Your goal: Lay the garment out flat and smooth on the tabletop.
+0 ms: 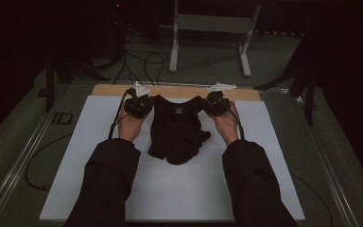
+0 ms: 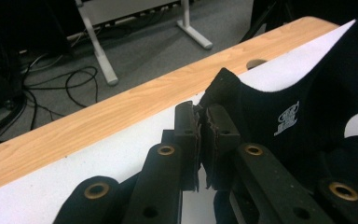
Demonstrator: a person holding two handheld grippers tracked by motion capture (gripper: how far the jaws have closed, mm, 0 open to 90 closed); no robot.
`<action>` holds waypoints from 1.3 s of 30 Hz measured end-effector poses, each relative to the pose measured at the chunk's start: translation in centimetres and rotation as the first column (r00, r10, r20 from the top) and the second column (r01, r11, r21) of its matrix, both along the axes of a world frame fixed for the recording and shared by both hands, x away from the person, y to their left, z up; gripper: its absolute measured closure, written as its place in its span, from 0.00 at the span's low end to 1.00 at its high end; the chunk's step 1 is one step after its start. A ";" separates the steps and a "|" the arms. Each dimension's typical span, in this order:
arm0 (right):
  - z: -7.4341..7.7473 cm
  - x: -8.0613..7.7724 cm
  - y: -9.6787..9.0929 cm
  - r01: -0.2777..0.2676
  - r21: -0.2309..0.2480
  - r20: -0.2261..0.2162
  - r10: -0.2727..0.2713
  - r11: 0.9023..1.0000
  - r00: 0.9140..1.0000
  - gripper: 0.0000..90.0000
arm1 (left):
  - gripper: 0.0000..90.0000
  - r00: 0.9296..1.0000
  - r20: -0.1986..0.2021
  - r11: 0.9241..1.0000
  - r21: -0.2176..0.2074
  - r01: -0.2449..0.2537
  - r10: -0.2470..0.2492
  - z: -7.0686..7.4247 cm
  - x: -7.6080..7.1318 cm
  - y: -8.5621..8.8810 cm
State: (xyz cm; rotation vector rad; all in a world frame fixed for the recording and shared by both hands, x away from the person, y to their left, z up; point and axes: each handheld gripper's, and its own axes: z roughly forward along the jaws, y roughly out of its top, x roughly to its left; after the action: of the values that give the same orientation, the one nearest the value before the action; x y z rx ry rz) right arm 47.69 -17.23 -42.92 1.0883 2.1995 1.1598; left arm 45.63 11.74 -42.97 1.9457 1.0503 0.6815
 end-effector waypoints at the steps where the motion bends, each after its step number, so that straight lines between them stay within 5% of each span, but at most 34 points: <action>1: -0.1 0.3 0.0 0.004 -0.007 -0.002 -0.004 1.000 1.000 0.96 | 0.94 1.000 -0.004 1.000 0.003 -0.003 0.003 -0.1 0.2 -0.1; 13: -1.5 2.9 1.1 0.035 -0.093 -0.023 -0.037 0.995 0.999 0.95 | 0.93 0.998 -0.038 0.998 0.036 -0.054 0.055 -0.9 2.0 0.1; 17: -1.5 3.8 2.1 0.042 -0.156 -0.011 -0.044 0.987 0.999 0.95 | 0.94 0.996 -0.054 0.997 0.044 -0.071 0.073 -0.8 2.7 -0.1; 21: -1.2 4.7 2.6 0.087 -0.152 -0.006 -0.089 0.985 0.996 0.90 | 0.93 0.992 -0.061 0.994 -0.017 -0.111 0.110 -0.3 3.3 -0.3; 22: -1.1 4.8 2.7 0.108 -0.157 0.005 -0.108 0.982 0.994 0.80 | 0.85 0.991 -0.054 0.991 -0.042 -0.129 0.126 -0.3 3.3 -0.4; 24: -1.0 4.9 2.6 0.190 -0.168 0.041 -0.186 0.967 0.982 0.58 | 0.54 0.984 -0.048 0.981 -0.086 -0.173 0.170 -0.2 3.3 -0.2; 27: -1.0 4.8 1.8 0.269 -0.151 0.039 -0.266 0.951 0.963 0.33 | 0.27 0.976 -0.080 0.975 -0.076 -0.209 0.202 -0.6 3.2 0.2; 29: -1.1 4.8 1.1 0.291 -0.157 0.029 -0.290 0.944 0.957 0.26 | 0.22 0.976 -0.086 0.974 -0.096 -0.206 0.198 -1.0 3.0 0.6; 39: -1.3 3.7 -1.3 0.243 -0.063 -0.037 -0.246 0.968 0.969 0.18 | 0.15 0.977 -0.118 0.978 -0.090 -0.187 0.176 -2.4 2.1 1.5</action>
State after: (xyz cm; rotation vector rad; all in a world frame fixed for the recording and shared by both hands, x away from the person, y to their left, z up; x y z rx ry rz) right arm 51.37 -18.56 -44.18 1.3287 2.0463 0.9679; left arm 47.73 13.23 -45.39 1.8318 1.3178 0.6141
